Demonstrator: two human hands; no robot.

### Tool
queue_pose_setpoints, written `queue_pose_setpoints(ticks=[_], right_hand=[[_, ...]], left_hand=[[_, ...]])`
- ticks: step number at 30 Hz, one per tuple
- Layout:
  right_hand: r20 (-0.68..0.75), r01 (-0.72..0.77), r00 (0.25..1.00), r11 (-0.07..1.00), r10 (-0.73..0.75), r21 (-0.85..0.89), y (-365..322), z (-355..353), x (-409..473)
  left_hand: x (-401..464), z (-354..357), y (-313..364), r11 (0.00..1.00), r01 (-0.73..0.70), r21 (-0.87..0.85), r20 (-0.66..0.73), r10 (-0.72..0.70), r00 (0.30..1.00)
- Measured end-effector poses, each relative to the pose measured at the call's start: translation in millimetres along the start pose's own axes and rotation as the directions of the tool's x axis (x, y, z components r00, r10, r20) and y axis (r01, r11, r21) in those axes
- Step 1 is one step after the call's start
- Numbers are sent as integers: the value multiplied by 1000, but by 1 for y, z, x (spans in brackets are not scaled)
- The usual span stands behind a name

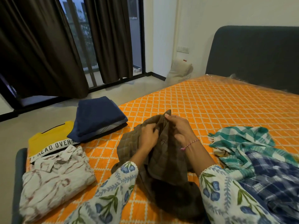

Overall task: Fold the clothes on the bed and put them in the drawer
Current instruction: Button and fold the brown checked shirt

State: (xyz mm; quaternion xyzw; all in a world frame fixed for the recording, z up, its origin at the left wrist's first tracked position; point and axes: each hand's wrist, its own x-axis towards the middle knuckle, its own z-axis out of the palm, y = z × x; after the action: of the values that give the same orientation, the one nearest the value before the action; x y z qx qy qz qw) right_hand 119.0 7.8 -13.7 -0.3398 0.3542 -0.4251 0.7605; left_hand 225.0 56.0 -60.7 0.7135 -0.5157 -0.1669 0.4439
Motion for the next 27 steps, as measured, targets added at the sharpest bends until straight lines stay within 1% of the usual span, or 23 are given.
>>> queue_pose_setpoints(ticks=[2,4,5,6,7,8,9,10,11,12,13,14,15,16,17,18,19,20,22,23,25,26,27], right_hand=[[-61,18,998,1000,-18,6,-6,-3,2],[-128,39,991,999,-35,31,-9,-6,3],[-157,50,987,998,-43,47,-11,-6,5],[-180,62,982,996,-50,60,-14,-7,7],[-199,75,978,994,-58,77,-16,-6,8],[-220,89,973,992,-68,85,-19,-7,10],[-239,104,968,991,-80,89,-21,-6,11],[-252,111,964,990,-85,88,-21,-7,13],[-255,110,963,990,-85,86,-21,-7,13],[-257,107,963,991,-83,81,-21,-8,13],[-260,105,962,992,-83,72,-20,-7,13],[-268,108,959,993,-90,50,-19,-8,12],[-274,113,956,993,-104,17,-19,-8,12],[-273,119,954,993,-120,-22,-19,-7,12],[-267,127,954,990,-138,-56,-19,-7,12],[-261,136,953,987,-153,-83,-19,-7,11],[-254,141,953,985,-162,-98,-19,-6,11],[-251,142,954,984,-164,-104,-19,-6,10],[-268,150,947,982,-176,-113,-20,-8,11],[-284,161,939,978,-192,-129,-20,-9,12],[-299,194,921,960,-250,-203,-21,-12,16],[-292,213,912,940,-290,-268,-19,-12,17],[-278,228,904,916,-325,-330,-17,-11,18]], left_hand=[[3,-11,5,992,5,126,-78,5,997],[4,-19,6,963,32,268,-50,-20,999],[6,-20,5,966,66,249,-15,-64,998],[8,-23,5,982,122,147,35,-129,991],[10,-28,8,980,196,-44,115,-190,975],[12,-34,12,929,269,-255,188,-225,956],[16,-42,16,865,308,-397,236,-228,945],[19,-49,20,838,298,-457,276,-186,943],[22,-56,24,878,243,-413,315,-113,942],[26,-63,28,952,146,-270,370,-37,928],[29,-68,31,998,33,-51,448,-7,894],[31,-72,35,981,-67,180,527,-38,849],[32,-74,38,918,-130,374,585,-125,801],[32,-77,42,847,-142,512,607,-241,757],[31,-79,47,800,-123,587,615,-341,711],[28,-81,50,780,-98,618,619,-406,672],[27,-81,52,775,-78,628,619,-436,654],[27,-80,51,770,-84,632,615,-432,660],[25,-78,49,792,-117,600,612,-359,705],[26,-78,47,837,-93,539,606,-309,733],[29,-82,48,947,44,319,591,-235,772],[30,-84,50,973,124,196,584,-217,782],[31,-85,52,976,191,100,578,-213,788]])
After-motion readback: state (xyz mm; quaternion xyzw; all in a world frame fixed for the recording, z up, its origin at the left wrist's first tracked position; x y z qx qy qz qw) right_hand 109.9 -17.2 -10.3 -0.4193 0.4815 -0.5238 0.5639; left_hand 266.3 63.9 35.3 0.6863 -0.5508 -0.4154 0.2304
